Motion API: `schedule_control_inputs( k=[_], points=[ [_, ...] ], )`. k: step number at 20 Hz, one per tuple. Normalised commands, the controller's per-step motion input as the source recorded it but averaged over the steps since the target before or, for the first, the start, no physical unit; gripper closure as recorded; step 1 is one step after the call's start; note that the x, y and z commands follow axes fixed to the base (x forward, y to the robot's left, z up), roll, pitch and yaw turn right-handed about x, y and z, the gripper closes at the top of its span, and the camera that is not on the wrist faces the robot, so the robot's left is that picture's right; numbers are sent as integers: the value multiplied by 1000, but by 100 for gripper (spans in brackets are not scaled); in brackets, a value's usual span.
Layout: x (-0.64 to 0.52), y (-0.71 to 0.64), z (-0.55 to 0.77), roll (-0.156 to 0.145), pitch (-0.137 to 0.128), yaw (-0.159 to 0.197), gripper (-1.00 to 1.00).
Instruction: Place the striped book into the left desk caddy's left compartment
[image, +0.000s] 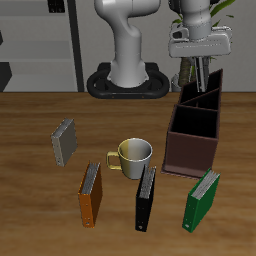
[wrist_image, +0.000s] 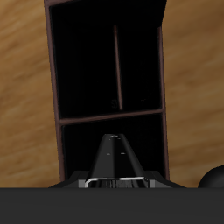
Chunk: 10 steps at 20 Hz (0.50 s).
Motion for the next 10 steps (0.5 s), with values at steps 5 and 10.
schedule_control_inputs(
  k=[5,10],
  points=[
    [53,-2,-100,0,20,-1,100],
    [48,29,-174,8,37,0,100]
  ],
)
